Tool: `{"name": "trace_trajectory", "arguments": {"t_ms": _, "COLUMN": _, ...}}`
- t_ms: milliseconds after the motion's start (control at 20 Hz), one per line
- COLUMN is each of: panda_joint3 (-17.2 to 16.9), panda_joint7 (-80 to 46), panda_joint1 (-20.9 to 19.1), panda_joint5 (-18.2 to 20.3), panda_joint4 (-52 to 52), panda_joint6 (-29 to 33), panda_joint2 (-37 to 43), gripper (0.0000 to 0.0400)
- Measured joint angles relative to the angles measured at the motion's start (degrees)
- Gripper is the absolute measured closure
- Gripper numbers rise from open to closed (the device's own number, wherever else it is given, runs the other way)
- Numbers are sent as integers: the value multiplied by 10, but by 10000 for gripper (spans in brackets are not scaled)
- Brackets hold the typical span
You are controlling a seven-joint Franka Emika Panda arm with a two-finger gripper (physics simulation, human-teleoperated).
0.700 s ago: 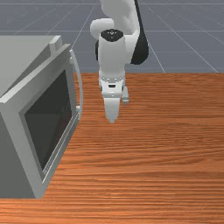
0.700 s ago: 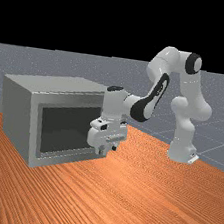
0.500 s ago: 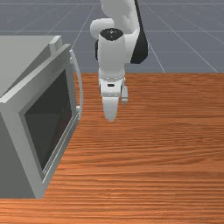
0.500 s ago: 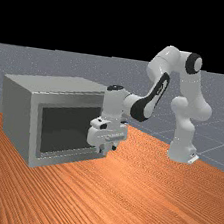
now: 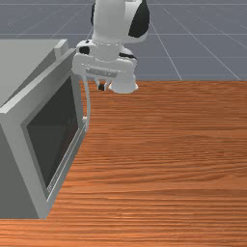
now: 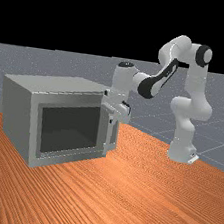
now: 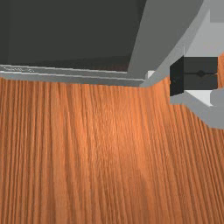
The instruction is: Open the microwave
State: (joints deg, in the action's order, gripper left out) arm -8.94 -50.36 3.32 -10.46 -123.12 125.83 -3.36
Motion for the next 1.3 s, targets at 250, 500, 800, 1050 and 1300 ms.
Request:
{"name": "trace_trajectory", "arguments": {"t_ms": 250, "panda_joint3": -7, "panda_joint7": -42, "panda_joint1": 7, "panda_joint5": -4, "panda_joint4": 3, "panda_joint6": -10, "panda_joint2": 0, "gripper": 400}}
{"name": "trace_trajectory", "arguments": {"t_ms": 500, "panda_joint3": -13, "panda_joint7": -43, "panda_joint1": 14, "panda_joint5": -5, "panda_joint4": 36, "panda_joint6": -46, "panda_joint2": 61, "gripper": 400}}
{"name": "trace_trajectory", "arguments": {"t_ms": 800, "panda_joint3": -34, "panda_joint7": -54, "panda_joint1": -19, "panda_joint5": -60, "panda_joint4": 104, "panda_joint6": -89, "panda_joint2": 130, "gripper": 400}}
{"name": "trace_trajectory", "arguments": {"t_ms": 1050, "panda_joint3": -50, "panda_joint7": -59, "panda_joint1": -44, "panda_joint5": -117, "panda_joint4": 68, "panda_joint6": -56, "panda_joint2": 126, "gripper": 400}}
{"name": "trace_trajectory", "arguments": {"t_ms": 1300, "panda_joint3": -54, "panda_joint7": -58, "panda_joint1": -48, "panda_joint5": -122, "panda_joint4": -4, "panda_joint6": 12, "panda_joint2": 131, "gripper": 400}}
